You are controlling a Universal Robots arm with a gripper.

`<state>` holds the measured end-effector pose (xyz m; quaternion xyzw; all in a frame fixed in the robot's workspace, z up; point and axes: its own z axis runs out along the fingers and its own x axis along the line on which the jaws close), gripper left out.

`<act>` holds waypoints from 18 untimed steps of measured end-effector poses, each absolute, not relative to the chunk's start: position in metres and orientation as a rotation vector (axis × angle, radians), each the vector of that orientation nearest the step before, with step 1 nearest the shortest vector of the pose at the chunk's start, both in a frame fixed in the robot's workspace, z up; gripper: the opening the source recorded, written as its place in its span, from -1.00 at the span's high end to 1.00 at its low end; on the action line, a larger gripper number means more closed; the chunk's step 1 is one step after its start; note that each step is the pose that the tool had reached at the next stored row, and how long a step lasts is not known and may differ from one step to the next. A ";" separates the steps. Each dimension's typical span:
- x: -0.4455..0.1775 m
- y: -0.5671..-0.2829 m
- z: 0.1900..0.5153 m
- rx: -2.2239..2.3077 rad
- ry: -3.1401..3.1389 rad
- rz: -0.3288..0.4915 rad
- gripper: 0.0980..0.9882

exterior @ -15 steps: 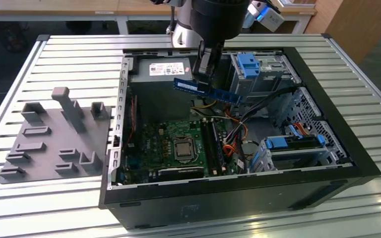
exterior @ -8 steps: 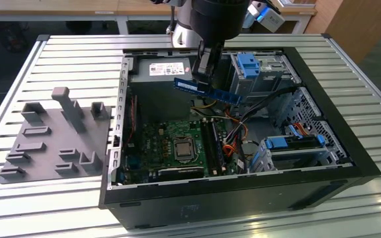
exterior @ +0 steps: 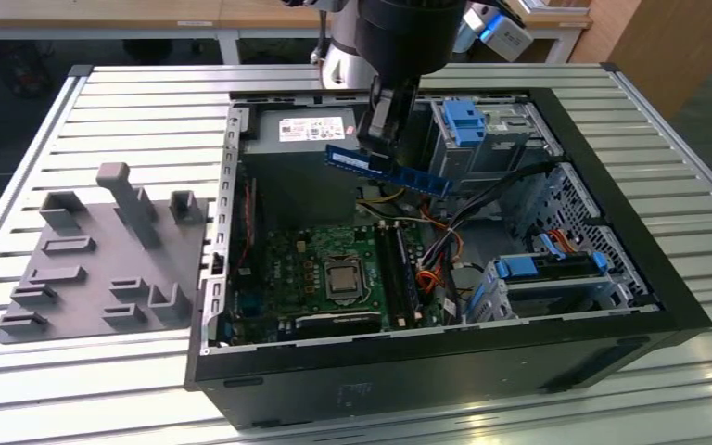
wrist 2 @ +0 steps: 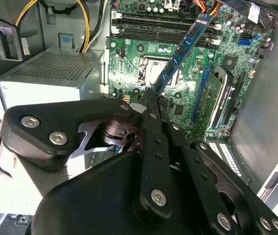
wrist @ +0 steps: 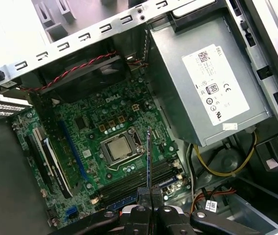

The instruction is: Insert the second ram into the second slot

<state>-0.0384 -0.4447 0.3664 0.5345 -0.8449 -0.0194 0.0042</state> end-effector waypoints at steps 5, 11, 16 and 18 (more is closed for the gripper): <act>-0.038 -0.445 0.366 1.659 -2.658 -0.061 0.95; -0.038 -0.445 0.366 1.639 -2.670 -0.061 0.95; -0.038 -0.445 0.366 1.623 -2.681 -0.061 0.95; -0.038 -0.445 0.366 1.616 -2.685 -0.061 0.95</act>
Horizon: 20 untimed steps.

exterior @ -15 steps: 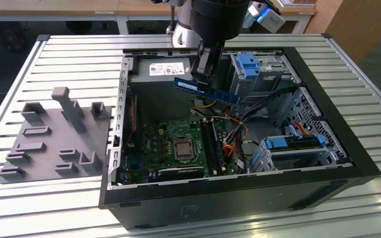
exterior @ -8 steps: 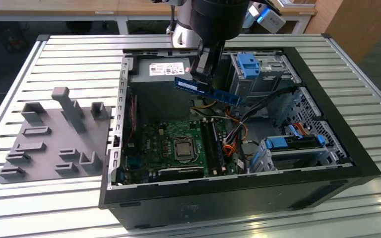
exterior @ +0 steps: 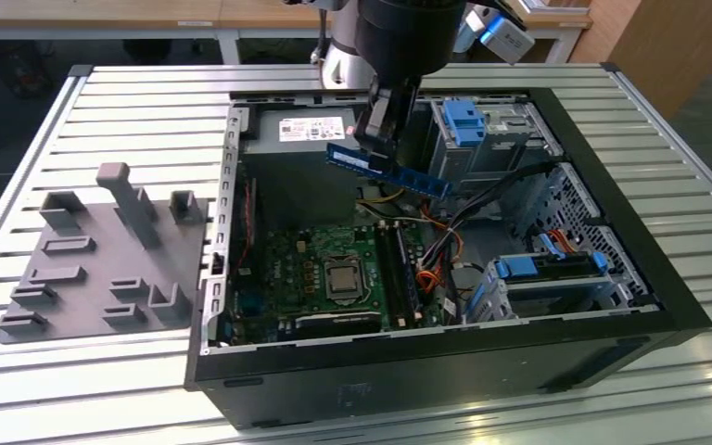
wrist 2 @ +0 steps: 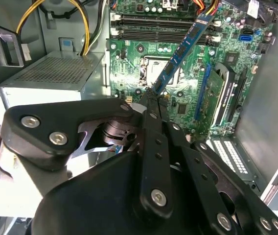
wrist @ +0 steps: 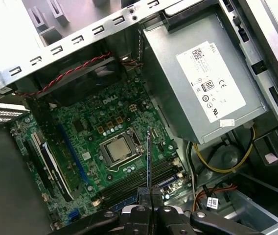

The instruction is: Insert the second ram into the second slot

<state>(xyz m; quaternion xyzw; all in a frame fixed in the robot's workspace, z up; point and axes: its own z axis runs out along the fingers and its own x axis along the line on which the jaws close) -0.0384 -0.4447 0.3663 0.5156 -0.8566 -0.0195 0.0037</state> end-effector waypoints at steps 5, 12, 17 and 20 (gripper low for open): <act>-0.038 -0.445 0.366 1.600 -2.694 -0.061 0.95; -0.038 -0.445 0.366 1.579 -2.707 -0.061 0.95; -0.038 -0.445 0.366 1.562 -2.717 -0.061 0.95; -0.038 -0.445 0.366 1.553 -2.723 -0.061 0.95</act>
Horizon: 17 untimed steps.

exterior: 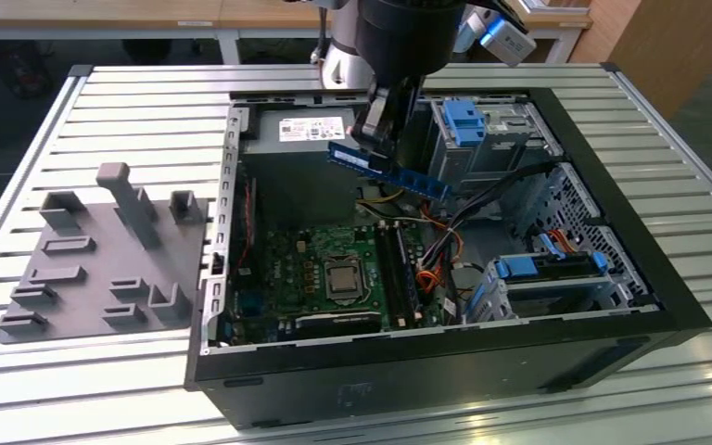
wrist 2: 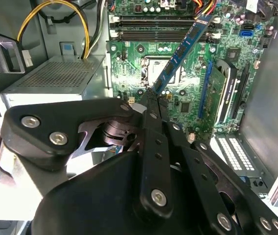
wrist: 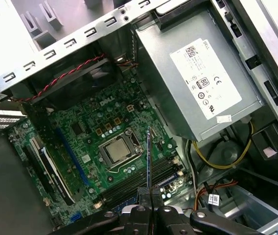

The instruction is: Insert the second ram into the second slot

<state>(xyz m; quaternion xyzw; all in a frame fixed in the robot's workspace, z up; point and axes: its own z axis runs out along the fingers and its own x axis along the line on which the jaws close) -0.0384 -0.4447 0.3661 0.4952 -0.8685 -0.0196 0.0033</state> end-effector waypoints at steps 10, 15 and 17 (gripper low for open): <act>-0.038 -0.445 0.366 1.493 -2.757 -0.062 0.95; -0.038 -0.445 0.366 1.467 -2.772 -0.062 0.95; -0.038 -0.445 0.366 1.460 -2.775 -0.062 0.95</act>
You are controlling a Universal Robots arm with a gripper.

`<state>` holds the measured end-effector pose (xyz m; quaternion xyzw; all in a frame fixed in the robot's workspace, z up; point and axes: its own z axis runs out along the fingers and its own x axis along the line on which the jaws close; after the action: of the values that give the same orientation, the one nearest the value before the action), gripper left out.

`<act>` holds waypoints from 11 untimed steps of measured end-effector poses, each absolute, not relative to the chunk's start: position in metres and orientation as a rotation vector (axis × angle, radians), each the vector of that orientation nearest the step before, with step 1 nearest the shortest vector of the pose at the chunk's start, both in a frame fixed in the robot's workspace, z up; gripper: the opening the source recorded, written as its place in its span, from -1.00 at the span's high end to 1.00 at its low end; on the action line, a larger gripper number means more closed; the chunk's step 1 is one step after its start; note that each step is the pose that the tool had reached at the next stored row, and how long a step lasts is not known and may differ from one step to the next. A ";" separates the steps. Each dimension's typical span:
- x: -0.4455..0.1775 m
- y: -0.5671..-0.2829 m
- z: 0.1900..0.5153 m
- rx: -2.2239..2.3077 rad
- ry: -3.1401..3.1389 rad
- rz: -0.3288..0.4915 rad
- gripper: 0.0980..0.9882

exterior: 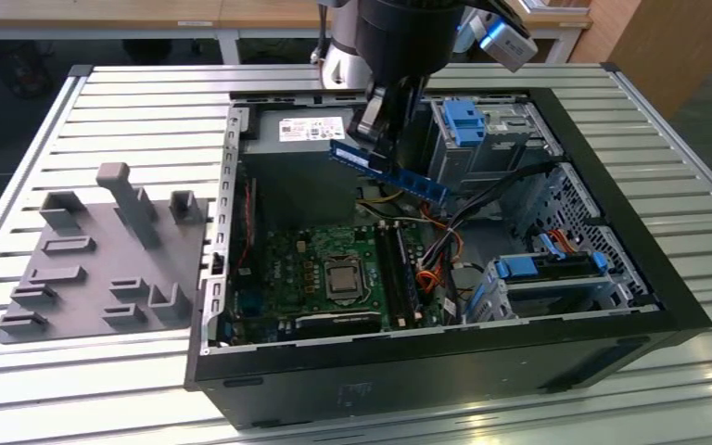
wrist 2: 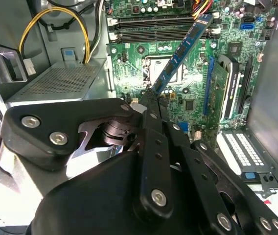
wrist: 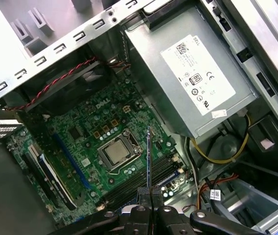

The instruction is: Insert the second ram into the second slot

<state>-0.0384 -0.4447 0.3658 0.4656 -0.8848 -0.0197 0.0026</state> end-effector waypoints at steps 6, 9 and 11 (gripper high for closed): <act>-0.038 -0.445 0.366 1.442 -2.785 -0.062 0.95; -0.038 -0.445 0.366 1.434 -2.789 -0.062 0.95; -0.038 -0.445 0.366 1.428 -2.792 -0.062 0.95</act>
<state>-0.0384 -0.4447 0.3657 0.4554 -0.8901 -0.0198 0.0024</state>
